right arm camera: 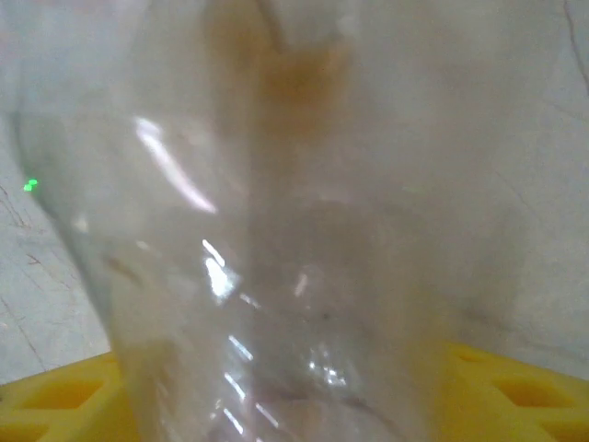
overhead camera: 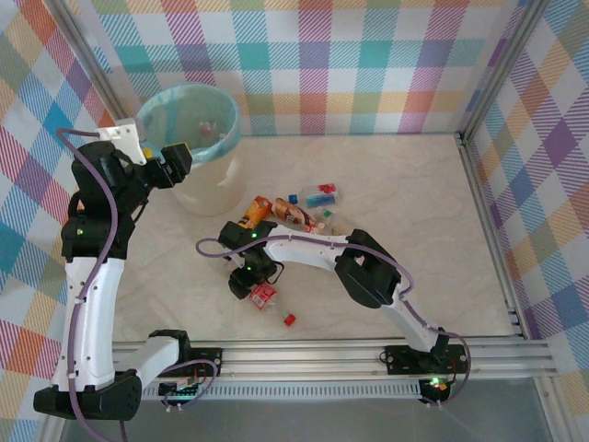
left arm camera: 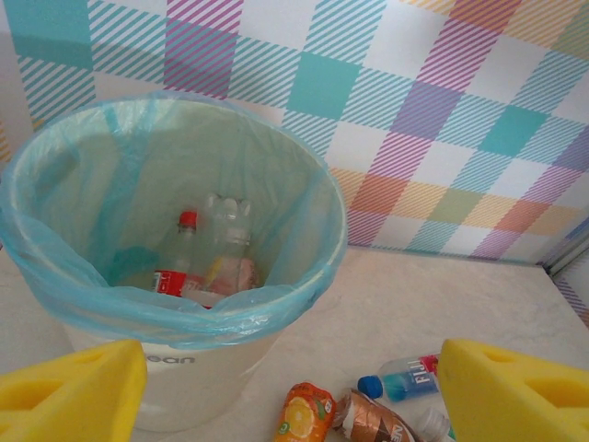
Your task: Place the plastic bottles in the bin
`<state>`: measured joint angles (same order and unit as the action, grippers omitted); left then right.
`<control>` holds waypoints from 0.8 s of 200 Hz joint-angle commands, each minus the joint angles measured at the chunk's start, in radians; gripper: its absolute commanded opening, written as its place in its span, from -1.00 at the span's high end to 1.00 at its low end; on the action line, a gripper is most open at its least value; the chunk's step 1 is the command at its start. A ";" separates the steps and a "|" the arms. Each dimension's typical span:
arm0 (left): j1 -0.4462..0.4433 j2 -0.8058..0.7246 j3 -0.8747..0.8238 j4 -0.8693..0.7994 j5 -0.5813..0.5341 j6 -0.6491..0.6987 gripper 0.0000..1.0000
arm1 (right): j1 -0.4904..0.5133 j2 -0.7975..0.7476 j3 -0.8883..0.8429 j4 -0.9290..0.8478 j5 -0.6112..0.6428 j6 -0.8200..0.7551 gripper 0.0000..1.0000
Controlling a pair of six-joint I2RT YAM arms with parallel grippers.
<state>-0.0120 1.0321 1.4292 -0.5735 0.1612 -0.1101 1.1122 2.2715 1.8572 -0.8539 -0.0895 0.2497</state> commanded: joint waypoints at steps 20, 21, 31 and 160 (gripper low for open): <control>-0.005 -0.001 0.019 -0.009 -0.011 -0.003 -0.65 | -0.005 -0.086 -0.053 0.017 0.000 -0.009 -0.26; -0.005 0.000 0.020 -0.009 -0.011 -0.004 -0.65 | -0.005 -0.088 -0.055 0.019 -0.001 -0.009 -0.25; -0.005 0.007 0.024 -0.012 -0.008 -0.010 -0.65 | -0.006 -0.116 -0.084 0.045 -0.001 -0.009 -0.24; -0.064 0.156 0.119 -0.058 0.182 -0.075 -0.65 | -0.106 -0.492 -0.371 0.263 -0.018 0.019 -0.08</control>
<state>-0.0319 1.1694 1.5089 -0.6273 0.2832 -0.1680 1.0309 1.8526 1.5112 -0.6365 -0.0940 0.2577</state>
